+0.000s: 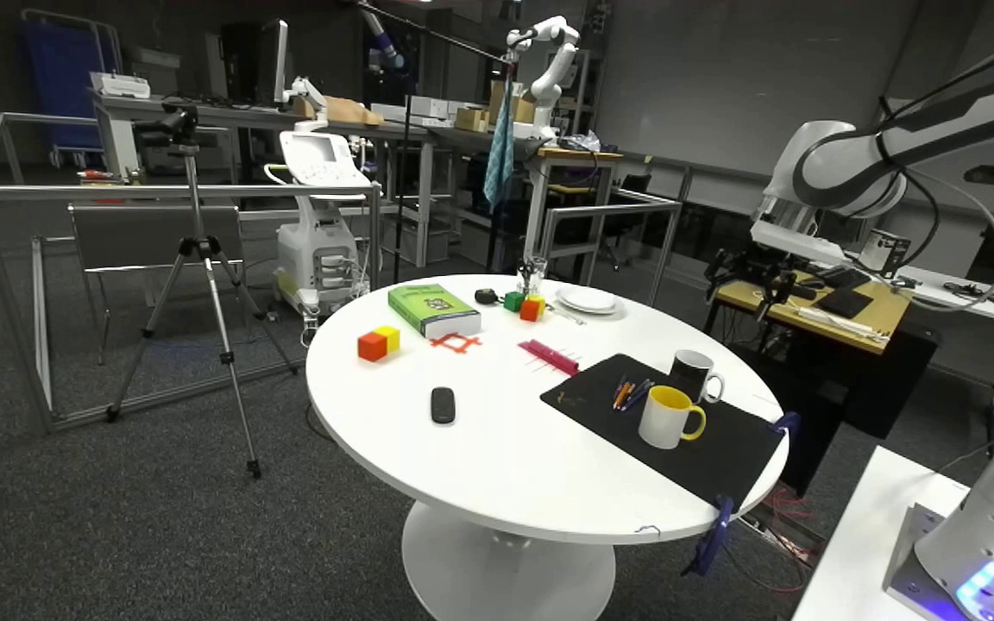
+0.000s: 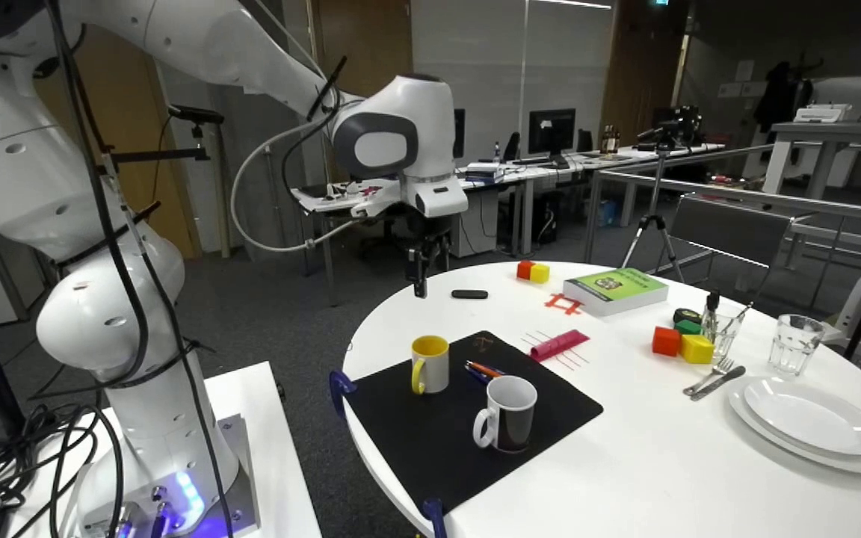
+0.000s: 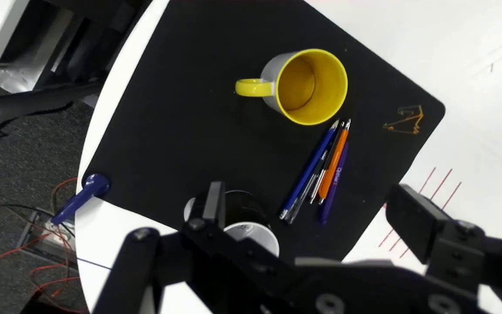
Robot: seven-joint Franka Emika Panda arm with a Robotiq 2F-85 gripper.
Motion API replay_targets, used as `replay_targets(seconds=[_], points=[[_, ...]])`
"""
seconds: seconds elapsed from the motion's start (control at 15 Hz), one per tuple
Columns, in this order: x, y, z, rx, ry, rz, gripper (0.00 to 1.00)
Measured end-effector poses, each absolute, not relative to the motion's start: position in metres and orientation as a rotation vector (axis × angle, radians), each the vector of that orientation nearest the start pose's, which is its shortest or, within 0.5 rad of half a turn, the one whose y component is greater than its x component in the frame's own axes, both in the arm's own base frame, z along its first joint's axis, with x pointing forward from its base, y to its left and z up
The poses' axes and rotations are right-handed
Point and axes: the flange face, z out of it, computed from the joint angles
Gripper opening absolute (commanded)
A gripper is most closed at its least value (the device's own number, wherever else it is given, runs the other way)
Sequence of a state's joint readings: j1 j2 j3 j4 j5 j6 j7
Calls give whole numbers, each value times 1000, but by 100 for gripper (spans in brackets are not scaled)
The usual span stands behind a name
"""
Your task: Place the pencil in the white mug with the eraser down
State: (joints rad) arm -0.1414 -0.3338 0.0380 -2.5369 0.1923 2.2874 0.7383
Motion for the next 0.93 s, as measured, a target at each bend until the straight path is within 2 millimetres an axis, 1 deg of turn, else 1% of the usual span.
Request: replay_targets(seconds=[0.2, 0.4, 0.6, 0.73, 0.93], points=[[438, -55, 380, -2521, 1602, -34, 100], [447, -71, 365, -2377, 1807, -19, 100], [454, -83, 352, -2221, 1991, -17, 100], [460, -87, 344, -2142, 2071, -29, 100], [465, -88, 338, -2113, 2106, -20, 100]])
